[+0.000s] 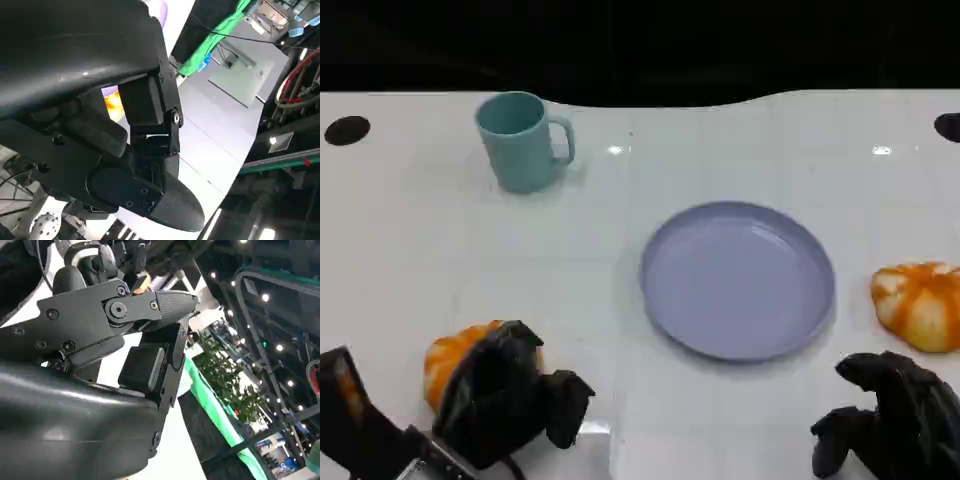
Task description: Grasp the bread from the table and place it into the plate.
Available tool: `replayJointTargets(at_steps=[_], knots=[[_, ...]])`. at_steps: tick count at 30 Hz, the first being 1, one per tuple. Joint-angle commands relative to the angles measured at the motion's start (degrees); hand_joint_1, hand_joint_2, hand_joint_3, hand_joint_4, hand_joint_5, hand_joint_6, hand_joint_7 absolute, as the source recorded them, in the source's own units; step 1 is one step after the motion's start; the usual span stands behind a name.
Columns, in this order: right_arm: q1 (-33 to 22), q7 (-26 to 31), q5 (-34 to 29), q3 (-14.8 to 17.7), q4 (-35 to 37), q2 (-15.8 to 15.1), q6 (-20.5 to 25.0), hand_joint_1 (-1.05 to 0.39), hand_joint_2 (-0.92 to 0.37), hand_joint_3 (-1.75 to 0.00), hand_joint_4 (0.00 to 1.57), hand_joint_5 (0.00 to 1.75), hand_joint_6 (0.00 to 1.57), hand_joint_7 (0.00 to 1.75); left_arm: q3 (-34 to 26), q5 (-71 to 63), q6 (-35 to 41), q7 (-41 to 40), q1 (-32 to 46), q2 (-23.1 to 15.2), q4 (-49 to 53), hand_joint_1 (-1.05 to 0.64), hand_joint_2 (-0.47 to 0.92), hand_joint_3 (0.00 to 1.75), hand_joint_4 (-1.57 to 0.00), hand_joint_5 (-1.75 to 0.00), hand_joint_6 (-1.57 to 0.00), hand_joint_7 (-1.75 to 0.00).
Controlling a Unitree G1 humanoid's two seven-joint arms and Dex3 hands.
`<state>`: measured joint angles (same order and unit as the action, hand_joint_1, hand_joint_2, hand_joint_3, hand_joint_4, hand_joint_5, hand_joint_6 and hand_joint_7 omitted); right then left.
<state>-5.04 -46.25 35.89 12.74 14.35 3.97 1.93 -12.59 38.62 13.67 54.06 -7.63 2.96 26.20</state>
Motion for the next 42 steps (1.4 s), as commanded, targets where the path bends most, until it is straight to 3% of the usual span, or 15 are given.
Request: replayJointTargets(at_steps=[1,25,26,28,30,33,39,40,42], knots=[[0.3,0.0,0.1,0.3,0.6,-0.9,-0.3,-0.6,-0.92,-0.29,1.57,0.62,1.57,0.24,-0.1,-1.0,-1.9,0.1,0.1,0.0,1.0,-1.05,0.7,0.01,-1.57,-0.96,-1.57,-0.62],[0.7,-0.8,-0.2,0.2,1.8,-0.8,-1.6,-0.6,-0.92,-0.29,1.57,0.6,1.57,0.23,-0.5,-1.8,-4.6,0.7,-0.3,-0.5,1.6,-1.05,0.71,0.01,-1.56,-0.95,-1.57,-0.58],[0.7,-0.9,0.0,0.2,1.8,-0.8,-1.5,-0.59,-0.92,-0.3,1.57,0.59,1.57,0.21,-0.4,-2.5,-6.2,0.6,-0.2,-0.5,1.2,-1.05,0.74,0.01,-1.57,-0.86,-1.57,-0.44],[0.8,-1.0,0.1,0.3,1.9,-0.7,-1.6,-0.59,-0.92,-0.3,1.57,0.59,1.57,0.21,-0.1,-4.3,-9.3,0.3,-0.1,-1.0,0.2,-1.05,0.76,0.01,-1.57,-0.79,-1.57,-0.33],[0.7,-0.8,0.1,0.3,1.6,-0.7,-1.5,-0.59,-0.92,-0.3,1.57,0.58,1.57,0.2,0.4,-6.7,-12.4,-0.7,0.0,-1.6,-1.1,-1.05,0.81,0.01,-1.54,-0.54,-1.52,-0.13],[0.6,-0.8,0.2,0.2,1.4,-0.8,-1.2,-0.59,-0.92,-0.3,1.57,0.59,1.57,0.21,1.1,-11.4,-21.0,-2.6,0.0,-2.1,-2.1,-1.05,0.88,0.03,-1.43,-0.4,-1.37,-0.02],[0.2,-0.2,0.5,0.2,0.5,-0.7,-0.3,-0.59,-0.92,-0.29,1.57,0.6,1.57,0.22,3.5,-20.0,-33.6,-5.5,0.9,-5.6,-4.7,-1.05,0.92,0.09,-1.23,-0.35,-1.05,0.0],[0.0,0.0,0.2,0.1,0.3,-0.6,-0.7,-0.58,-0.92,-0.28,1.57,0.6,1.57,0.22,4.1,-22.2,-35.2,-6.9,1.3,-6.7,-6.0,-1.05,0.92,0.14,-1.14,-0.41,-0.97,-0.01],[-0.4,0.4,0.0,0.0,-0.4,-0.4,-1.0,-0.59,-0.92,-0.29,1.57,0.61,1.57,0.23,5.2,-28.2,-38.7,-10.7,2.3,-9.0,-9.3,-1.05,0.92,0.23,-0.76,-0.89,-0.8,-0.01]])
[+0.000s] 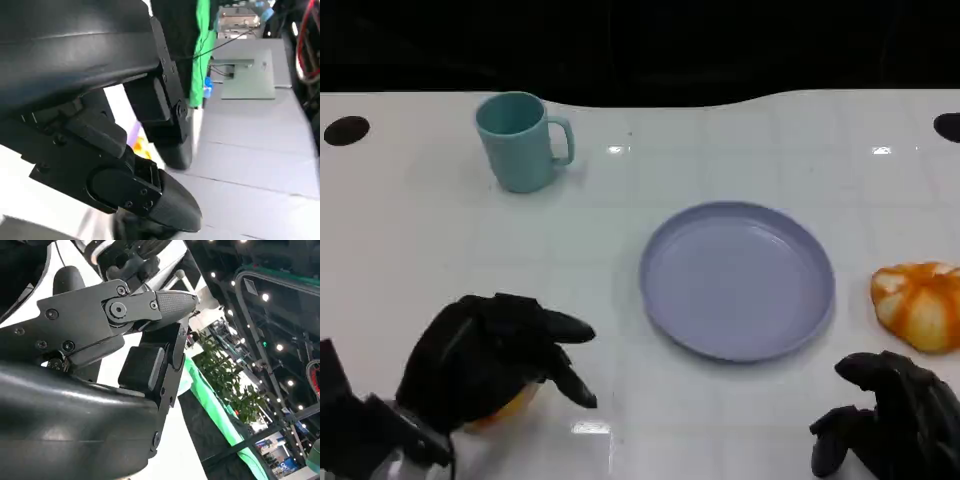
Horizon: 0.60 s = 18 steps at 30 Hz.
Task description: Grasp the bread from the table and place it into the plate.
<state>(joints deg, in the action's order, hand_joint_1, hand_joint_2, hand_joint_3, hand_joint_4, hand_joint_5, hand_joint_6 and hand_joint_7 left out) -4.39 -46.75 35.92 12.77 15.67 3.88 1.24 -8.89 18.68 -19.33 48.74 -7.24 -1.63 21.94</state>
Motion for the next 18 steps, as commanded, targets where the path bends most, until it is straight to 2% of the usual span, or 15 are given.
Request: replayJointTargets(at_steps=[1,5,6,8,13,18], knots=[[-1.2,1.0,0.0,-0.1,-1.9,-0.3,-0.3,-0.59,-0.92,-0.29,1.57,0.61,1.57,0.23,2.0,-9.8,-6.6,-6.7,2.3,-5.1,-5.9,-1.05,0.92,0.25,-0.64,-1.05,-0.74,-0.02],[-1.4,0.8,0.1,-0.3,-2.2,-0.5,-0.1,-0.59,-0.92,-0.3,1.57,0.61,1.57,0.23,2.9,-16.6,-9.9,-12.9,3.4,-8.0,-9.5,-1.05,0.92,0.22,-0.34,-1.36,-0.6,-0.01],[-1.6,1.1,0.0,-0.4,-2.6,-0.5,0.0,-0.6,-0.92,-0.3,1.57,0.61,1.57,0.24,2.9,-20.2,-10.5,-15.5,3.9,-9.2,-11.1,-1.05,0.92,0.25,-0.17,-1.49,-0.52,-0.01],[-1.8,1.5,-0.1,-0.5,-2.9,-0.4,0.1,-0.59,-0.92,-0.3,1.57,0.62,1.57,0.24,2.9,-25.7,-10.7,-19.7,4.9,-11.0,-13.6,-1.05,0.92,0.26,-0.03,-1.58,-0.44,0.0],[-1.9,1.6,0.4,-0.4,-2.9,-0.6,1.0,-0.6,-0.92,-0.28,1.57,0.61,1.57,0.23,4.2,-40.5,-11.1,-28.3,6.8,-16.6,-19.5,-1.05,0.92,0.34,0.0,-1.55,-0.33,0.0],[-1.8,1.7,0.1,-0.2,-2.7,-0.6,0.4,-0.59,-0.92,-0.29,1.57,0.62,1.57,0.25,5.9,-51.5,-6.3,-31.6,8.2,-20.3,-27.5,-1.05,0.92,0.26,0.0,-1.46,-0.31,-0.01]])
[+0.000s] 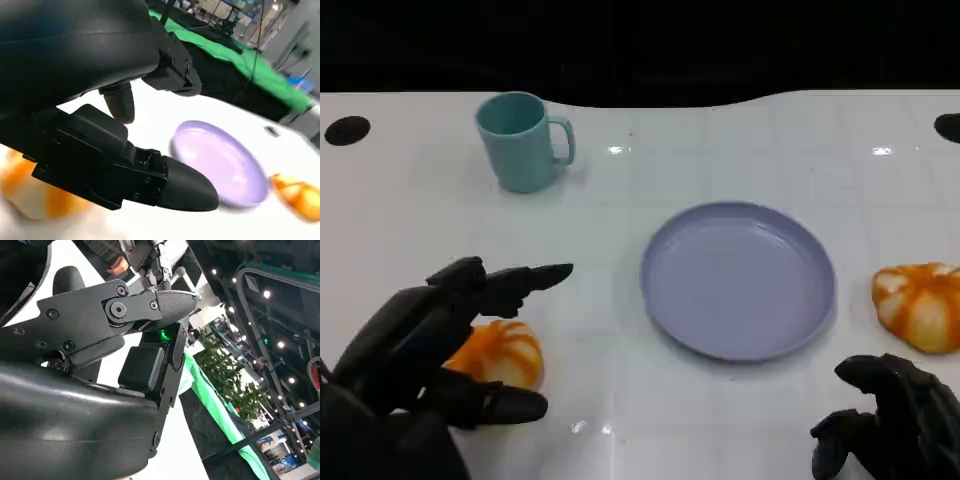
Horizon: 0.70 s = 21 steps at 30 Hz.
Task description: Grasp the bread from the table and place it into the plate.
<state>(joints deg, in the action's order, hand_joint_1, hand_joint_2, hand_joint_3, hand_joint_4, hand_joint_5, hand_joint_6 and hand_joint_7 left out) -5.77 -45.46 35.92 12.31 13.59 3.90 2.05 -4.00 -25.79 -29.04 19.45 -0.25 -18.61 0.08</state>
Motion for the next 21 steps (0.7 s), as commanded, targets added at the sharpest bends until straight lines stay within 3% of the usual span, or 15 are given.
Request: replayJointTargets(at_steps=[1,6,14,16,18,21], knots=[[-0.5,0.5,0.2,0.3,-0.7,-0.7,-0.3,-0.6,-0.92,-0.29,1.57,0.62,1.57,0.25,1.4,-8.5,4.5,-2.5,1.4,-3.9,-6.7,-1.05,0.92,0.26,0.0,-1.46,-0.3,0.0],[-0.1,0.0,0.2,0.3,-0.3,-0.8,-0.4,-0.59,-0.92,-0.29,1.57,0.61,1.57,0.23,5.4,-20.5,13.3,0.3,1.3,-6.9,-13.1,-1.05,0.88,0.13,0.0,-1.5,-0.24,-0.01],[0.1,0.5,0.2,0.2,-0.5,-0.7,0.1,-0.59,-0.92,-0.29,1.57,0.61,1.57,0.23,12.1,-31.0,23.2,2.6,-1.0,-7.9,-14.1,-1.05,0.8,0.05,0.0,-1.56,-0.25,-0.07],[0.2,0.5,0.5,0.3,-0.5,-0.7,0.7,-0.59,-0.92,-0.27,1.57,0.61,1.57,0.22,13.6,-33.0,24.2,2.0,-1.8,-8.1,-12.9,-1.05,0.8,0.02,0.0,-1.6,-0.06,-0.7],[0.2,0.6,0.4,0.2,-0.5,-0.8,0.6,-0.59,-0.92,-0.26,1.57,0.6,1.57,0.22,14.8,-34.2,25.1,1.1,-2.6,-8.1,-11.5,-1.05,0.79,0.01,0.0,-1.61,-0.01,-0.88],[0.1,0.8,0.3,0.1,-0.9,-0.8,0.8,-0.59,-0.92,-0.26,1.57,0.61,1.57,0.23,16.6,-35.1,26.1,0.3,-4.3,-8.0,-8.3,-1.05,0.76,0.0,0.0,-1.63,0.0,-0.95]])
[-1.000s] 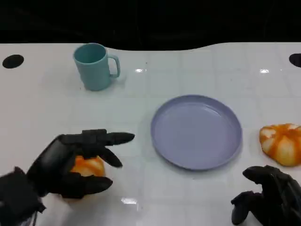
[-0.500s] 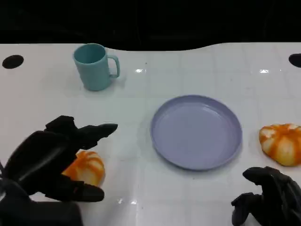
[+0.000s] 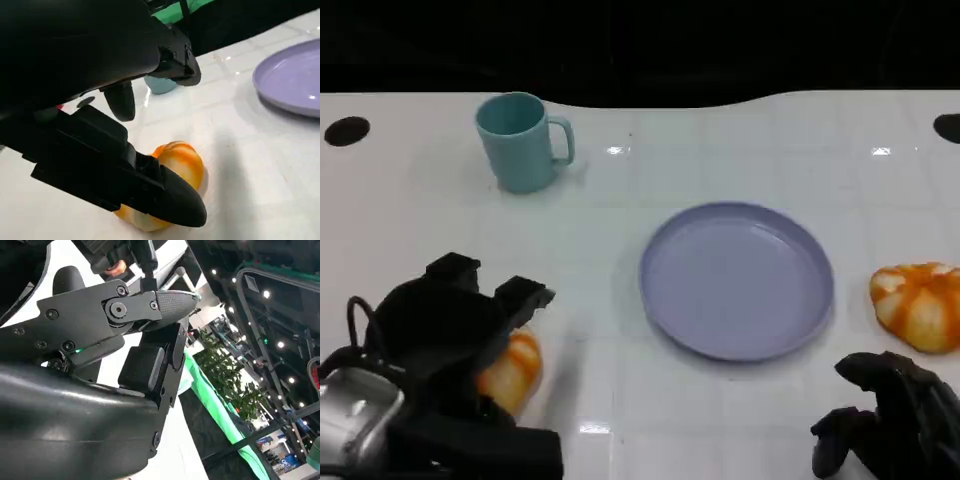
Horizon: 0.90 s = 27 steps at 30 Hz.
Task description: Grasp the bread from the table and place it into the plate.
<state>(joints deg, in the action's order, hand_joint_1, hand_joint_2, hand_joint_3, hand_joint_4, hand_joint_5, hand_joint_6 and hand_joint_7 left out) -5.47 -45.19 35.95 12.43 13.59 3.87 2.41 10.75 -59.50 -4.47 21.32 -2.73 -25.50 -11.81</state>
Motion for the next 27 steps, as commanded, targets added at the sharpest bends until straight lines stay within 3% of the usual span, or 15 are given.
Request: replayJointTargets(at_steps=[1,6,13,26,27], knots=[[-0.2,0.6,0.3,0.0,-1.0,-0.7,0.6,-0.59,-0.92,-0.26,1.57,0.61,1.57,0.23,2.2,-1.4,1.8,-1.7,-2.2,-1.1,4.3,-1.05,0.76,0.0,0.0,-1.63,0.0,-0.96],[-0.4,0.6,0.0,-0.1,-1.3,-0.8,0.3,-0.58,-0.92,-0.29,1.57,0.61,1.57,0.22,4.5,-1.9,3.3,-1.8,-4.7,-1.3,8.8,-1.05,0.74,0.0,0.0,-1.63,0.0,-0.97],[-0.7,0.5,0.2,-0.1,-1.6,-0.7,0.3,-0.59,-0.92,-0.28,1.57,0.61,1.57,0.22,8.3,-1.5,4.4,-5.7,-9.8,-0.8,21.0,-1.05,0.71,0.0,0.0,-1.72,0.0,-1.18],[-0.7,0.5,0.1,-0.1,-1.6,-0.7,0.4,-0.58,-0.92,-0.29,1.57,0.6,1.57,0.21,13.5,2.8,3.9,-11.9,-16.3,-0.2,37.5,-1.05,0.66,0.0,0.0,-1.74,0.0,-1.29],[-0.7,0.6,0.1,-0.1,-1.6,-0.7,0.3,-0.59,-0.92,-0.28,1.57,0.6,1.57,0.22,13.7,3.6,3.2,-13.1,-16.7,0.0,39.0,-1.02,0.64,0.0,-0.08,-1.74,0.0,-1.33]])
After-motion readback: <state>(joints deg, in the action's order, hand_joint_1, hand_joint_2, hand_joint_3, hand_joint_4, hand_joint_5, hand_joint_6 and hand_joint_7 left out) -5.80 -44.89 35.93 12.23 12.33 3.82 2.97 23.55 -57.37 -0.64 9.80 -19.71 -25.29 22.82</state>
